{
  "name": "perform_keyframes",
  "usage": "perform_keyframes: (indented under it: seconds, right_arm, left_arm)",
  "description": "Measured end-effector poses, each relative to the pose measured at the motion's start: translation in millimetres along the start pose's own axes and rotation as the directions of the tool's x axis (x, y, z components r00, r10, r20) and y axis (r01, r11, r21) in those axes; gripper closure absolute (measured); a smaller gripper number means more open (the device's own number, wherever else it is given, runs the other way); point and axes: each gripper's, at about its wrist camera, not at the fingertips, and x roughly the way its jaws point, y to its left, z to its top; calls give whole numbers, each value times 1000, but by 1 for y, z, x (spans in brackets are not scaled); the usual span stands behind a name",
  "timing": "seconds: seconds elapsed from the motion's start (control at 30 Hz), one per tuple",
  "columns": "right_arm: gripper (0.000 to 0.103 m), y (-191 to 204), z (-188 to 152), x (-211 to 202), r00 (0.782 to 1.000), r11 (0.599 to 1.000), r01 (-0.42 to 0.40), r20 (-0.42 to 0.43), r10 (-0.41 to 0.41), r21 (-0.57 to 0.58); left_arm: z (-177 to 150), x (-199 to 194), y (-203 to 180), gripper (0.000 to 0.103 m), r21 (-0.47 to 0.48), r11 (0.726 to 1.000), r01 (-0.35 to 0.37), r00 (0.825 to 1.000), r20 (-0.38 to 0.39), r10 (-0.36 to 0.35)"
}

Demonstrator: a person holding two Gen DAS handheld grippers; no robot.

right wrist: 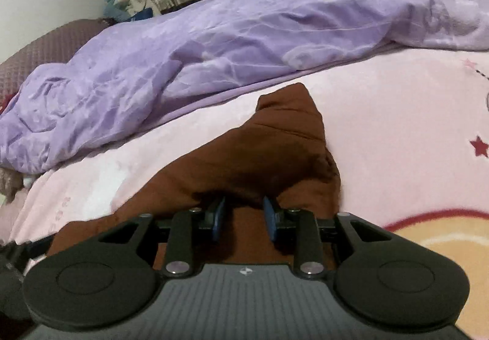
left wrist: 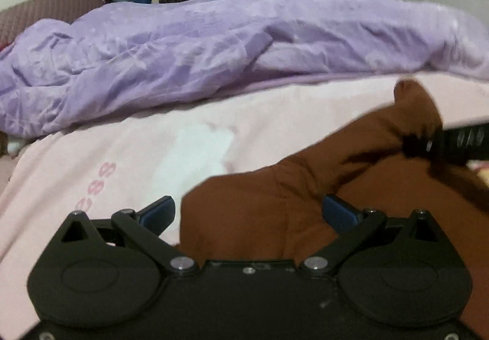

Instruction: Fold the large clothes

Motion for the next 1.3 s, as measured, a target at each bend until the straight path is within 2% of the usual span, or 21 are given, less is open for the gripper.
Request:
perform_keyframes:
  seconds: [0.07, 0.17, 0.23, 0.3, 0.33, 0.4, 0.43, 0.57, 0.67, 0.73, 0.83, 0.9, 1.03, 1.13, 1.17, 1.23, 1.3]
  right_arm:
    - [70, 5, 4, -3, 1000, 1000, 8, -2, -8, -19]
    - [70, 11, 18, -23, 998, 1000, 3, 57, -1, -26]
    - [70, 18, 26, -28, 995, 999, 18, 96, -14, -41]
    - [70, 22, 34, -17, 993, 996, 67, 97, -60, -63]
    - [69, 21, 35, -3, 995, 994, 83, 67, -79, -65]
    - [68, 13, 32, 26, 997, 996, 76, -10, -77, -43]
    - [68, 12, 29, 30, 997, 996, 79, -5, -79, -41]
    - [68, 16, 28, 7, 997, 996, 69, 41, -67, -61]
    - [67, 18, 26, -26, 997, 998, 35, 76, -31, -54]
    - [67, 22, 20, -56, 994, 997, 14, 106, -5, -79]
    - [68, 31, 4, -95, 990, 990, 14, 138, 5, -142]
    - [68, 34, -9, -117, 992, 986, 21, 126, 0, -163]
    - [67, 18, -41, -144, 995, 991, -28, 87, 40, -128]
    - [67, 7, -66, -122, 999, 991, -30, 11, 32, -130]
    - [67, 2, -72, -112, 999, 994, -28, 15, 30, -110]
    - [66, -5, -79, -99, 998, 996, -42, 37, 45, -83]
    - [66, -3, -76, -102, 998, 995, -39, 48, 43, -88]
  left_arm:
    - [7, -2, -2, 0, 19, 1000, -5, 1000, -14, 5]
    - [20, -18, -4, 0, 49, 998, -43, 998, 49, 41]
    - [28, -18, -2, 0, 32, 999, -29, 997, 67, 27]
    - [32, -3, -2, 0, 27, 999, -18, 1000, 18, 18]
    - [30, 7, -5, 0, 38, 999, -11, 1000, -20, 12]
    - [22, 23, -10, 0, 47, 999, -13, 998, -63, 16]
    - [19, 24, -11, 0, 37, 999, -15, 998, -62, 17]
    - [20, 11, -15, 0, 50, 998, -43, 998, -32, 45]
    - [16, -15, -22, 0, 69, 987, -147, 989, 6, 146]
    - [13, -39, -23, 0, 45, 984, -171, 985, 16, 170]
    - [8, -69, -16, 0, -38, 992, -119, 993, 9, 119]
    - [1, -94, -14, 0, -75, 993, -94, 995, 11, 95]
    - [-33, -138, -10, 0, -115, 993, -32, 998, 50, 38]
    - [-66, -130, -13, 0, -118, 993, -20, 1000, -27, 17]
    - [-78, -118, -13, 0, -132, 991, -9, 999, -48, 3]
    - [-92, -108, -5, 0, -198, 980, 22, 999, -37, -30]
    - [-90, -116, 3, 0, -230, 972, 51, 998, -23, -58]
